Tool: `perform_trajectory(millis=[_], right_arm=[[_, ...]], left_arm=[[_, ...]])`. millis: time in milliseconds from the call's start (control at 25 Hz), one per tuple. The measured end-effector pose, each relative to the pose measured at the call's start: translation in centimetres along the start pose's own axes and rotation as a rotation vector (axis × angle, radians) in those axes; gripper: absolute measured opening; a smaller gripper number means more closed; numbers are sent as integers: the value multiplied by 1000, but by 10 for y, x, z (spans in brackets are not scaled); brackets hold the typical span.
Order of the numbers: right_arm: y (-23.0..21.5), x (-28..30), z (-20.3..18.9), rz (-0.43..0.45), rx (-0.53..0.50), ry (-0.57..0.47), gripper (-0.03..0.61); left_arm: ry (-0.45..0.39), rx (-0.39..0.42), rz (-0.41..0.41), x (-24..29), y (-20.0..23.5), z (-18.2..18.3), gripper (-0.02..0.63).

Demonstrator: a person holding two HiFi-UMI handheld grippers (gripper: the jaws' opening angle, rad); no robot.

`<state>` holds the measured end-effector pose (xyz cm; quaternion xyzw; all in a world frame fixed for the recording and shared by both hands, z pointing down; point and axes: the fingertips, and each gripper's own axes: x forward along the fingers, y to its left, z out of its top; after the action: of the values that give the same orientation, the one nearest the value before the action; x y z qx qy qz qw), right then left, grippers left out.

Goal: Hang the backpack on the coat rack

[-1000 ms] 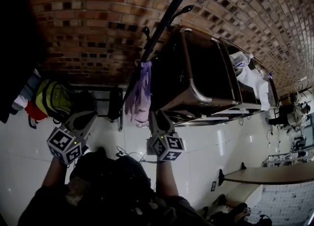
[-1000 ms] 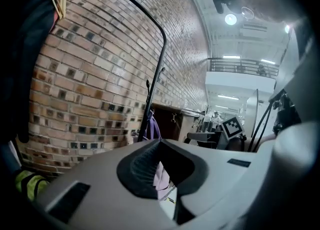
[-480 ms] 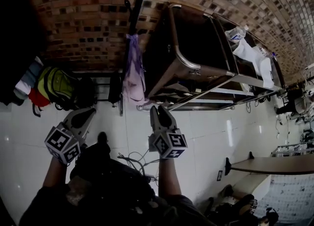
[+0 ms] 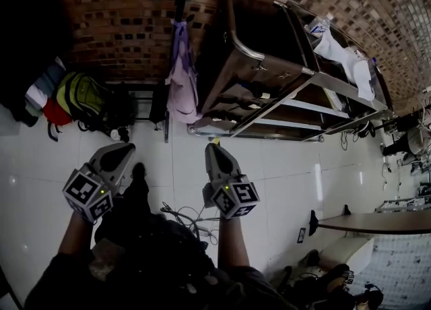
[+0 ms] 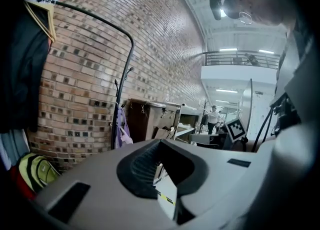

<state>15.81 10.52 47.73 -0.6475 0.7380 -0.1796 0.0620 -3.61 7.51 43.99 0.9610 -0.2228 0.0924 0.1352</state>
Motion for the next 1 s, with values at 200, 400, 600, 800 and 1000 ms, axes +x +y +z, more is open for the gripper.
perform_trajectory(millis=[200,400,600,800,1000], right_arm=[[21,-45,-8,46,-29,-8,11],[38,-85,-2,77,-61,-39,10],[47,-118,-3,35,-77,-66,8],[68,-132,-22,50,-89,-26,8],[99,-135,-38,63,-115,15,8]], left_arm=[[-9,9,2,-25,-44,-14,26],[-31,9,9,-51,-76,-23,26],[-31,1,23,-76,-95,-32,25],[-41,2,43,-102,-100,-37,26],[-47,-5,51,-133,-93,-41,26]])
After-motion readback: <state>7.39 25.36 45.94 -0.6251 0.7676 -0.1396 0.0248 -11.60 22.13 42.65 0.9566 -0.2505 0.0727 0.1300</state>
